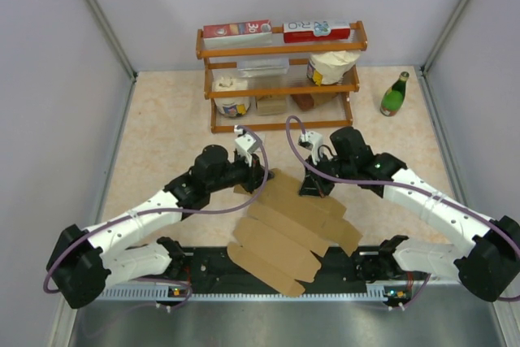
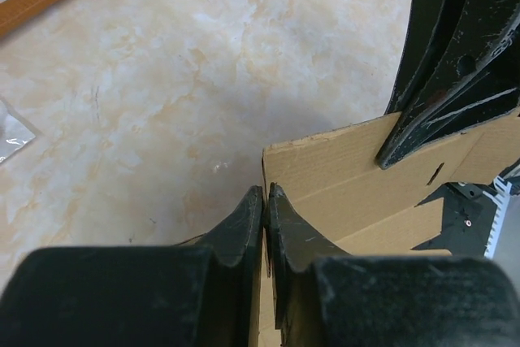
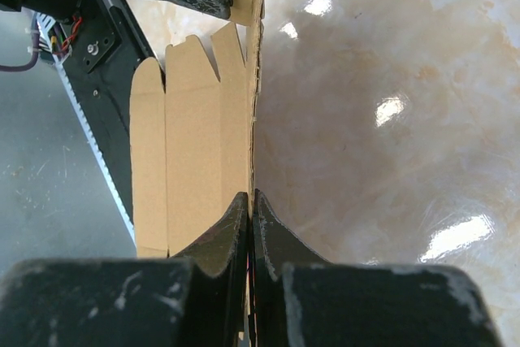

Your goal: Fold the paper box

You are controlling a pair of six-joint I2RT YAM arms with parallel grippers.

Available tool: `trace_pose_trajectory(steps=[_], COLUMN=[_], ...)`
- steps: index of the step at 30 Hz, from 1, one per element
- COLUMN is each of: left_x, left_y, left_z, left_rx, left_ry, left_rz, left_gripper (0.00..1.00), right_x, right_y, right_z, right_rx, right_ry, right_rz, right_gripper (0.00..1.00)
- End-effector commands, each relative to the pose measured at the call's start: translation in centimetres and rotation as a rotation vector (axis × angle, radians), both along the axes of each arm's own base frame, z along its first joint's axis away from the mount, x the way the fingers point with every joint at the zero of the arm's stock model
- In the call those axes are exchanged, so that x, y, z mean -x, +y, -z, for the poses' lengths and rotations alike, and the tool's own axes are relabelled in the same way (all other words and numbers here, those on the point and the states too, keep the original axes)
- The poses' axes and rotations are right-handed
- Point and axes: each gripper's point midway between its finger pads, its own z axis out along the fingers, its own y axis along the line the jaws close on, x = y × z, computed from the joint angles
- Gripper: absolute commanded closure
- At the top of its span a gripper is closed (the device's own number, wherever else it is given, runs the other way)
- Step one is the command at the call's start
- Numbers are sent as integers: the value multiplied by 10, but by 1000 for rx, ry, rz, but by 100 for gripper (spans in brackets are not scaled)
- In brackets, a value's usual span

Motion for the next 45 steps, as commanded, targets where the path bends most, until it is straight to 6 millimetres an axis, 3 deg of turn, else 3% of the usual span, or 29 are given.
trace_pose_trajectory(steps=[1, 25, 35, 45], left_x=[1, 7, 14, 17], left_y=[-11, -35, -45, -57], left_z=[-38, -35, -26, -24], left_rx=[57, -80, -193, -200], left_ry=[-83, -122, -120, -111], left_rz=[1, -304, -437, -460], left_gripper=[91, 84, 70, 66], right_x=[-6, -14, -17, -16], right_y=[7, 8, 7, 6], right_z=[-13, -11, -10, -9], right_rx=[-38, -26, -20, -19], right_ry=[-51, -43, -46, -47], right_rz=[7, 51, 66, 68], right_gripper=[100, 100, 100, 100])
